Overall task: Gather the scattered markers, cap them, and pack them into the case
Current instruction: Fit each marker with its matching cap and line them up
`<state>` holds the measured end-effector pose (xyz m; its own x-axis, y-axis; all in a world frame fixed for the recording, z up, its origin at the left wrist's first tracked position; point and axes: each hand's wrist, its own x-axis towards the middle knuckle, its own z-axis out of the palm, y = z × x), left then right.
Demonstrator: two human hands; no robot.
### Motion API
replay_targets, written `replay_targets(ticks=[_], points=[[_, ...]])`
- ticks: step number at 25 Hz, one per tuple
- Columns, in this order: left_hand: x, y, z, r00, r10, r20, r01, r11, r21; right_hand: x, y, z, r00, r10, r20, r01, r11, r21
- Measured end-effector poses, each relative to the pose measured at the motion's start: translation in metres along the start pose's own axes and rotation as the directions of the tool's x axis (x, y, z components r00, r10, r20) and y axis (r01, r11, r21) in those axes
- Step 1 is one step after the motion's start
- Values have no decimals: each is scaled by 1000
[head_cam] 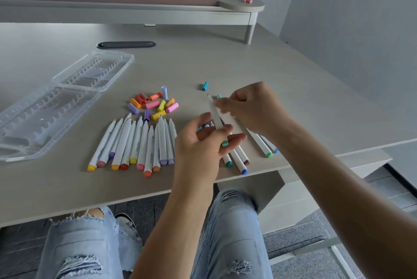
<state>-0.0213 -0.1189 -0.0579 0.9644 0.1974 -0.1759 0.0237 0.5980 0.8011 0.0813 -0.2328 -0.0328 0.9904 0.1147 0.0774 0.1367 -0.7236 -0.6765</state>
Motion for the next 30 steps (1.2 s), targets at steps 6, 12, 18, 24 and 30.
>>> replay_targets(ticks=[6,12,18,24,30], points=[[-3,8,-12,1000,-21,-12,21,1000,-9,59,24,7,998,-49,28,56,953,-298],[-3,7,-20,999,-35,9,35,999,29,72,16,10,973,-90,212,157,934,-320],[-4,4,-20,996,-33,81,28,998,61,59,9,1,990,40,138,-71,970,232],[-10,0,-14,990,-38,134,25,995,95,35,2,-11,933,66,355,-286,734,616],[-11,0,-17,989,-51,138,38,994,102,18,-13,-15,967,63,246,-174,871,459]])
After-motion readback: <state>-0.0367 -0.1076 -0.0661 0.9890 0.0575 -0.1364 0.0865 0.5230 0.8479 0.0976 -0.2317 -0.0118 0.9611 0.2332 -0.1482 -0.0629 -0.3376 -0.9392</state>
